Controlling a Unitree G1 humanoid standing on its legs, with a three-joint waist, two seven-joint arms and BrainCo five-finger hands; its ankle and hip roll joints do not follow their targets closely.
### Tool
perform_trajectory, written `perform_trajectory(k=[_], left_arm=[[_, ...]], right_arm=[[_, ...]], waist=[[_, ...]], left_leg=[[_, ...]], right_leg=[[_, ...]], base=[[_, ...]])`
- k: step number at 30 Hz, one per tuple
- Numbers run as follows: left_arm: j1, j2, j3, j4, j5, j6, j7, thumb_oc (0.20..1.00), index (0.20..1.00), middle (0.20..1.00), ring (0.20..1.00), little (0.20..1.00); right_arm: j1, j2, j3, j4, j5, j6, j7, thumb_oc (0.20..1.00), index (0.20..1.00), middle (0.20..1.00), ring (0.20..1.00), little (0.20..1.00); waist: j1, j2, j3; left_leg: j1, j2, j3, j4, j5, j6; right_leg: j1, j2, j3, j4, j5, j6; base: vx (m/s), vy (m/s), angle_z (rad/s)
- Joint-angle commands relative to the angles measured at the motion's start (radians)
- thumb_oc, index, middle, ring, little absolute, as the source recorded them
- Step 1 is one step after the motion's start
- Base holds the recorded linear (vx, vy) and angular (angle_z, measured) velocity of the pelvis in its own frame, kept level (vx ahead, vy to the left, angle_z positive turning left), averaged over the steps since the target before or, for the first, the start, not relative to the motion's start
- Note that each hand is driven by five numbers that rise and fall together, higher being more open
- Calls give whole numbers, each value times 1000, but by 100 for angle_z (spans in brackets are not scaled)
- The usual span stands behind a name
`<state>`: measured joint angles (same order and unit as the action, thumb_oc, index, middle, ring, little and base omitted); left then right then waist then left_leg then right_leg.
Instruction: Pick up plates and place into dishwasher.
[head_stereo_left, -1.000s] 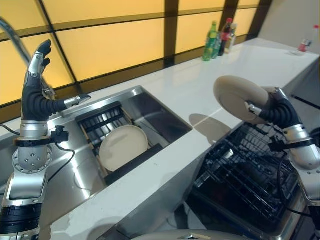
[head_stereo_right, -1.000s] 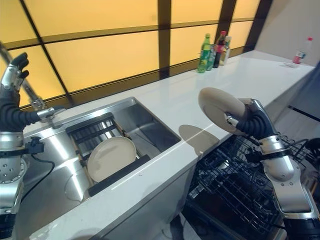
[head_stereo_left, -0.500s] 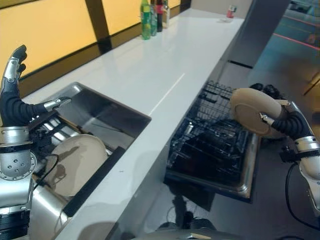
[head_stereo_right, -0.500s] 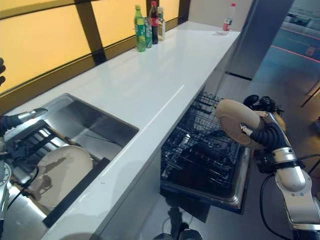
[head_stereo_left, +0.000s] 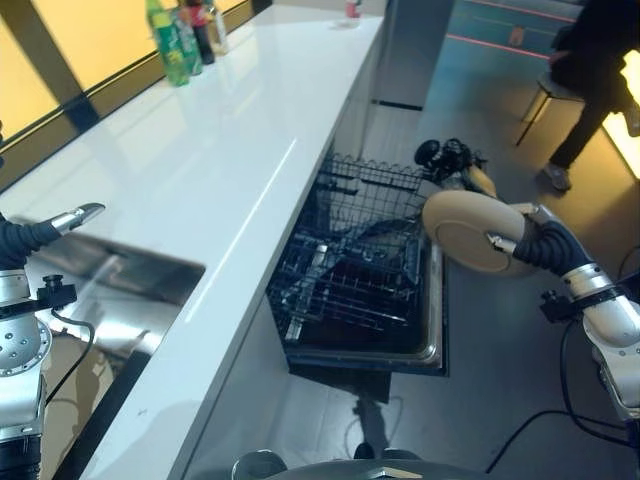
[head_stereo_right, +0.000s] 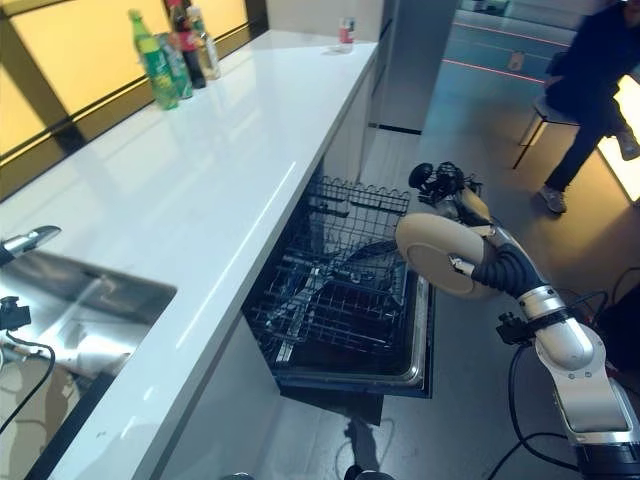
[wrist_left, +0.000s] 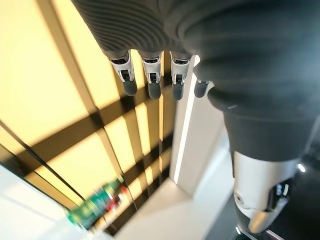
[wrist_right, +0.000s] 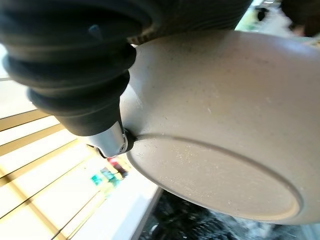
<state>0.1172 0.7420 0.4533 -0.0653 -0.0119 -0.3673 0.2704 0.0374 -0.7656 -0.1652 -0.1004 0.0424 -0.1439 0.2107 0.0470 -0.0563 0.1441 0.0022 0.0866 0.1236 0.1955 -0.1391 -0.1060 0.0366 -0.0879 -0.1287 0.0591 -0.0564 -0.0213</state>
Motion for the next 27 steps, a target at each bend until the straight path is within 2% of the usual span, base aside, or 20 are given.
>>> perform_trajectory(k=[1,2,5,7,13,27], left_arm=[[3,-5,31,-65,37,-15,32,1000,1000,1000,1000,1000],[11,-3,45,-70,36,-13,26,1000,1000,1000,1000,1000],[5,-11,46,-47,47,-25,26,1000,1000,1000,1000,1000],[-18,8,32,-36,28,-6,30,1000,1000,1000,1000,1000],[-53,27,-8,-20,34,-2,18,1000,1000,1000,1000,1000],[-47,44,-24,-28,13,-9,-14,1000,1000,1000,1000,1000]], right_arm=[[-81,-35,31,41,76,-5,67,200,200,200,200,200],[-79,-28,42,58,82,-8,78,200,200,200,200,200],[-43,8,51,112,97,-40,129,200,200,200,200,200],[-36,11,68,162,105,-72,148,200,200,200,200,200],[-78,-3,102,270,150,-122,169,200,200,200,200,200],[-153,24,169,293,215,-129,169,200,200,200,200,200]], waist=[[30,33,-29],[37,33,-31],[25,44,-42],[22,49,-49],[44,51,-45],[124,50,-39]], left_leg=[[-113,0,-87,-112,196,19],[-102,-11,-121,-123,177,24],[-69,-7,-103,-146,168,14],[-52,-17,-104,-159,165,12],[-45,-38,-122,-137,147,19],[-70,-46,-185,-128,152,15]], right_leg=[[57,3,4,-8,-16,70],[51,-2,13,1,-25,73],[38,-17,-13,23,-36,82],[34,-34,-28,28,-33,92],[37,-64,-51,39,-31,105],[98,-70,-110,-1,-34,111]], base=[[210,145,-69],[159,126,-44],[114,140,-45],[143,160,-8],[88,75,32],[30,9,17]])
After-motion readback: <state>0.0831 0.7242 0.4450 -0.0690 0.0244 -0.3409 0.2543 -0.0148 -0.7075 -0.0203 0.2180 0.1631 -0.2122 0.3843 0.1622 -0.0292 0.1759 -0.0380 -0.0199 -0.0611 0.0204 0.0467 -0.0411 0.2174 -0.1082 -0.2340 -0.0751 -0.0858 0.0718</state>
